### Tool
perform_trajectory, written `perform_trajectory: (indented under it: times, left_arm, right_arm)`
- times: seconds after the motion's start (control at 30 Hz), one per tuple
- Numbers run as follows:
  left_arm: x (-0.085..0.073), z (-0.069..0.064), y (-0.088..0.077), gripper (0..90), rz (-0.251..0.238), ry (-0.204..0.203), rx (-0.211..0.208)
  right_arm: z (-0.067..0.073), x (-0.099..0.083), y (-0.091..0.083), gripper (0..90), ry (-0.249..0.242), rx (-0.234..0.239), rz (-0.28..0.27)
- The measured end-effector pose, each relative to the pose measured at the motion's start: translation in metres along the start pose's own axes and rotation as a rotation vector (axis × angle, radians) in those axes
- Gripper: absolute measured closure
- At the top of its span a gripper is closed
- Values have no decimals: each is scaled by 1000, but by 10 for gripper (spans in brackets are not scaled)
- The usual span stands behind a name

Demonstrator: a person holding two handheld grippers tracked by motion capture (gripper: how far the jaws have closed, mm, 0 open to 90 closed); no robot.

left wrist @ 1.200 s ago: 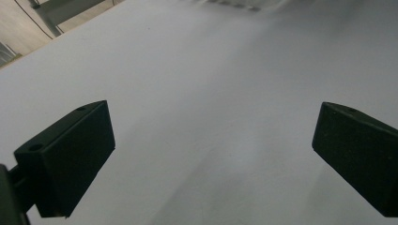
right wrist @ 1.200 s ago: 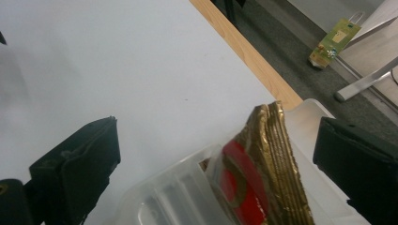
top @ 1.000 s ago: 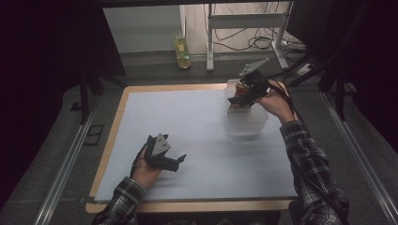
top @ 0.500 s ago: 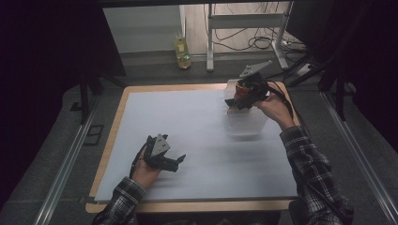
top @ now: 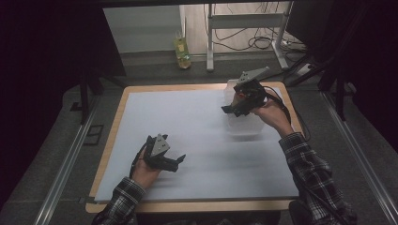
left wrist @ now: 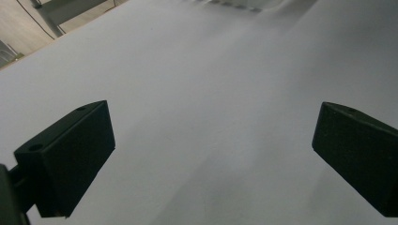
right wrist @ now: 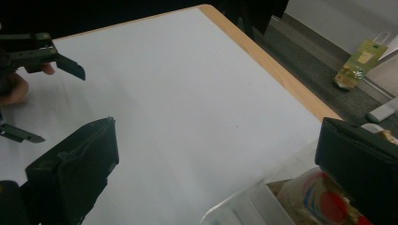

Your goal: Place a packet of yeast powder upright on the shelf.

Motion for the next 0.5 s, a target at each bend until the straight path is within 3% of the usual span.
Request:
perform_trajectory:
  times: [0.5]
  left_arm:
    - [-1, -1, 0, 0, 3, 1, -5]
  right_arm:
    - [24, -19, 2, 3, 18, 9, -19]
Point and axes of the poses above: each handheld gripper's, and its own axes: y roughly forward along the jaws, x roughly out of its top, z roughly to its left, the point moved 6 cm from there along y, roughly forward along the jaws, and after that the axes turned 15 degrees about x, right-handed, at the moved point
